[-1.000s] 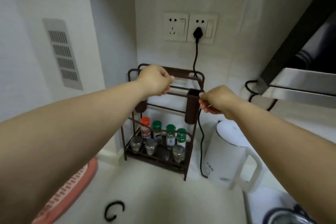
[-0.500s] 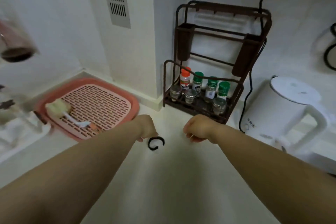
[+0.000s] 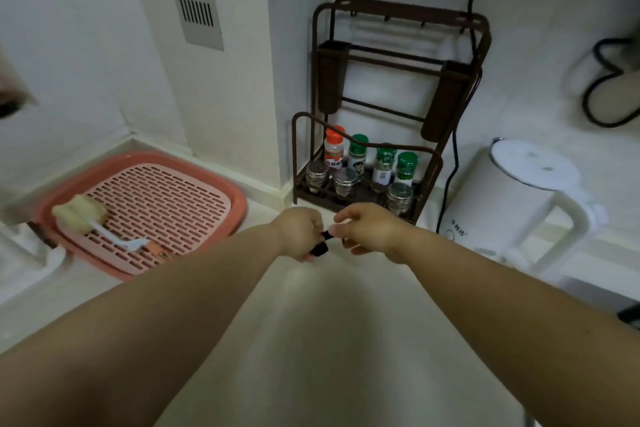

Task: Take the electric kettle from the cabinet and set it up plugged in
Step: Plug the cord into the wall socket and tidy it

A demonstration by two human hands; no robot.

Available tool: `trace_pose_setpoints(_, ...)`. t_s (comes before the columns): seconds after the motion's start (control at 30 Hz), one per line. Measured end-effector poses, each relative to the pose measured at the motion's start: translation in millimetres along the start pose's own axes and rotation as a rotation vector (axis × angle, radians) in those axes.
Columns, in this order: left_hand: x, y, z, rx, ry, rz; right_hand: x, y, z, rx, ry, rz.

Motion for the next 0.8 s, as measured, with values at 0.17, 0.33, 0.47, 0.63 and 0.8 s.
trace_pose_setpoints(0.17, -33.1, 106.5, 19.5, 0.281, 0.096, -0.085, -65.0, -36.8, 34.3, -0.075, 0.17, -0.139)
trace_pose_setpoints(0.33, -49.9, 183.2, 36.7, 0.367, 0.016, 0.005, -164.5, -62.6, 84.7, -0.174, 0.46, -0.142)
trace_pose_setpoints(0.47, -52.7, 235.2, 36.4, 0.416, 0.023, -0.07, -214.0, -73.9, 112.2, -0.218, 0.567, -0.002)
trace_pose_setpoints(0.63, -67.2, 284.3, 20.3, 0.49, 0.124, -0.255, -243.0, -72.1, 109.5, -0.204, 0.456, -0.025)
trace_pose_setpoints(0.8, -122.2, 332.9, 20.2, 0.625, 0.594, -0.162, -298.7, -59.1, 95.4, -0.181, 0.783, -0.328)
Point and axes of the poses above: each hand's wrist, its own z-axis away from the middle knuckle, its own x-axis out of the palm, y = z × x, the point moved 9 cm from there along -z, towards the middle knuckle, and after that the axes turned 1 degree about -z, right-handed, at the moved point
